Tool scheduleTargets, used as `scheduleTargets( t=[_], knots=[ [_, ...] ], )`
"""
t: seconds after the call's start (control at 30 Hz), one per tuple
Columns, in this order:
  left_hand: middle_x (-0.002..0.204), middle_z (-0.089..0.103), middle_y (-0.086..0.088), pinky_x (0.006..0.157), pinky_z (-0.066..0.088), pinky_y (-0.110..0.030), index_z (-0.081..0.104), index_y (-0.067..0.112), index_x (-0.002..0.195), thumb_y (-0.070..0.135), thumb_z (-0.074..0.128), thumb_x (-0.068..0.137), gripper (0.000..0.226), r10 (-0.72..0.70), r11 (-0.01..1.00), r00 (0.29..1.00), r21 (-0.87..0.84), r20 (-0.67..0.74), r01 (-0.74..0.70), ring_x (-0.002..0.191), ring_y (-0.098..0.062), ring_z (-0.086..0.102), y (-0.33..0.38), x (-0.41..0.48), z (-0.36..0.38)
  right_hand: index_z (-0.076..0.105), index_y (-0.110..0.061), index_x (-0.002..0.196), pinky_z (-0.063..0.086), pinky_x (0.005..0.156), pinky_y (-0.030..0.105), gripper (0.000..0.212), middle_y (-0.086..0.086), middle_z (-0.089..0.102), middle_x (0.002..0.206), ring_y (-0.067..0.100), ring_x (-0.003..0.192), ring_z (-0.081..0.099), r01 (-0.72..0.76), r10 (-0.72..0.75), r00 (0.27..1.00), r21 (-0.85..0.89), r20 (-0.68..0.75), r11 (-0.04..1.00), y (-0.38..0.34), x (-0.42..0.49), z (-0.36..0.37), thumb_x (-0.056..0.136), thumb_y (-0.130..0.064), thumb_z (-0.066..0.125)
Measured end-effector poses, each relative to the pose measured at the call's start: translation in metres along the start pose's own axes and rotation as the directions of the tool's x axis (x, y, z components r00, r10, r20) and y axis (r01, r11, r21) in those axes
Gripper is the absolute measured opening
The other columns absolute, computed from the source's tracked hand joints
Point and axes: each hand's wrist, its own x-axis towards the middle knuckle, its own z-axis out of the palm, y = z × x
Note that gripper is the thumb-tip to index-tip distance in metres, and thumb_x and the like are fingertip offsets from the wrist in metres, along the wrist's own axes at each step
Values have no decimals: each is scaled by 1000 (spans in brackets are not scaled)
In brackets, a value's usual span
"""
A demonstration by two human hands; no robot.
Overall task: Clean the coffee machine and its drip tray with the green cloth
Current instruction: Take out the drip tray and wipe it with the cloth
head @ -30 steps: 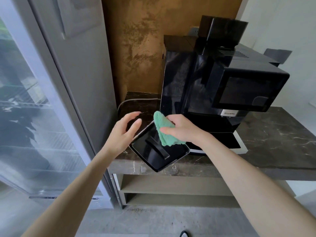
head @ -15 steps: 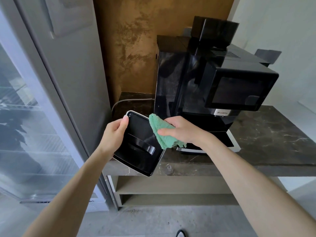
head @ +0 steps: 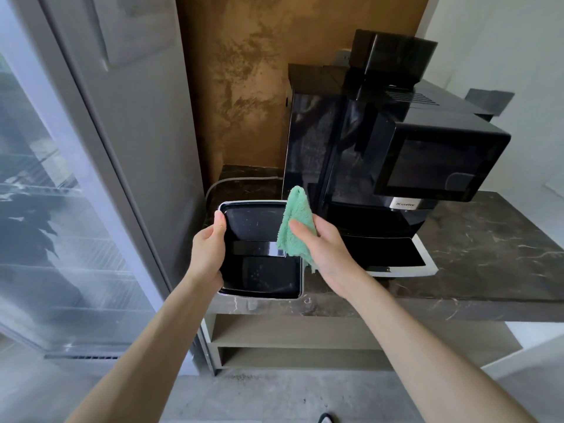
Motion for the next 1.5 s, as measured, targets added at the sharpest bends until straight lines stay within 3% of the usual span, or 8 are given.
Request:
scheduleTargets(
  t=[0.3, 0.43, 0.63, 0.77, 1.03, 1.2, 1.37, 1.5],
  knots=[
    [109, 74, -3, 88, 58, -40, 72, 16, 105, 57, 50, 103, 47, -171, 963, 974, -232, -146, 134, 99, -25, 71, -21, 6, 3, 69, -17, 118, 61, 88, 33, 20, -1, 75, 107, 14, 99, 72, 49, -61, 995, -147, -74, 988, 30, -19, 13, 100, -26, 64],
    [99, 73, -4, 73, 54, -36, 69, 16, 100, 57, 50, 103, 45, -170, 981, 984, -102, -61, 163, 83, -22, 69, -21, 18, -7, 73, -12, 103, 59, 77, 35, 14, 8, 76, 98, 15, 85, 73, 3, -24, 998, -342, -59, 940, 27, -13, -2, 97, -23, 66],
    [114, 66, 14, 90, 50, -25, 61, 29, 124, 48, 55, 103, 29, 260, 853, 953, 425, 155, -302, 106, -2, 62, 6, 17, 0, 75, -15, 97, 57, 72, 27, 8, 2, 78, 90, 17, 84, 75, -58, 145, 981, -526, 126, 849, -18, 10, -28, 96, -21, 70],
    [101, 78, 0, 83, 60, -26, 73, 19, 108, 42, 51, 107, 31, 189, 804, 873, 440, 449, -401, 94, -13, 75, 24, 13, 5, 76, -8, 104, 55, 71, 23, 15, 10, 77, 97, 15, 82, 73, -5, 202, 950, -633, 240, 774, -42, 22, -31, 95, -18, 71],
    [99, 79, -11, 84, 62, -43, 77, 12, 106, 49, 48, 105, 47, 133, 930, 927, 280, 352, -239, 92, -29, 77, 33, 14, 0, 71, -13, 120, 58, 91, 35, 24, 5, 76, 112, 22, 103, 73, -14, 168, 949, -493, 268, 870, -43, 26, -36, 97, -20, 68],
    [92, 79, -9, 71, 57, -33, 77, 12, 101, 50, 48, 105, 47, 161, 926, 928, 274, 337, -260, 81, -21, 76, 36, 23, -15, 68, -12, 125, 58, 77, 27, 27, 3, 74, 110, 18, 98, 72, -120, 294, 889, -442, 351, 889, -47, 18, -48, 99, -17, 66],
    [112, 77, -13, 100, 56, -51, 76, 11, 112, 55, 49, 102, 53, 127, 960, 955, 207, 270, -186, 109, -33, 72, 33, 26, -19, 68, -12, 123, 60, 82, 29, 24, 6, 75, 114, 19, 99, 73, -130, 191, 945, -229, 267, 965, -35, 16, -38, 99, -14, 65],
    [114, 77, -10, 104, 54, -52, 78, 14, 111, 57, 46, 104, 53, 103, 988, 978, 92, 182, -121, 114, -32, 71, 25, 21, -12, 69, -17, 119, 59, 90, 33, 19, 3, 77, 114, 20, 108, 72, -54, 58, 988, -35, 141, 998, -23, 15, -24, 100, -19, 64]
  ],
)
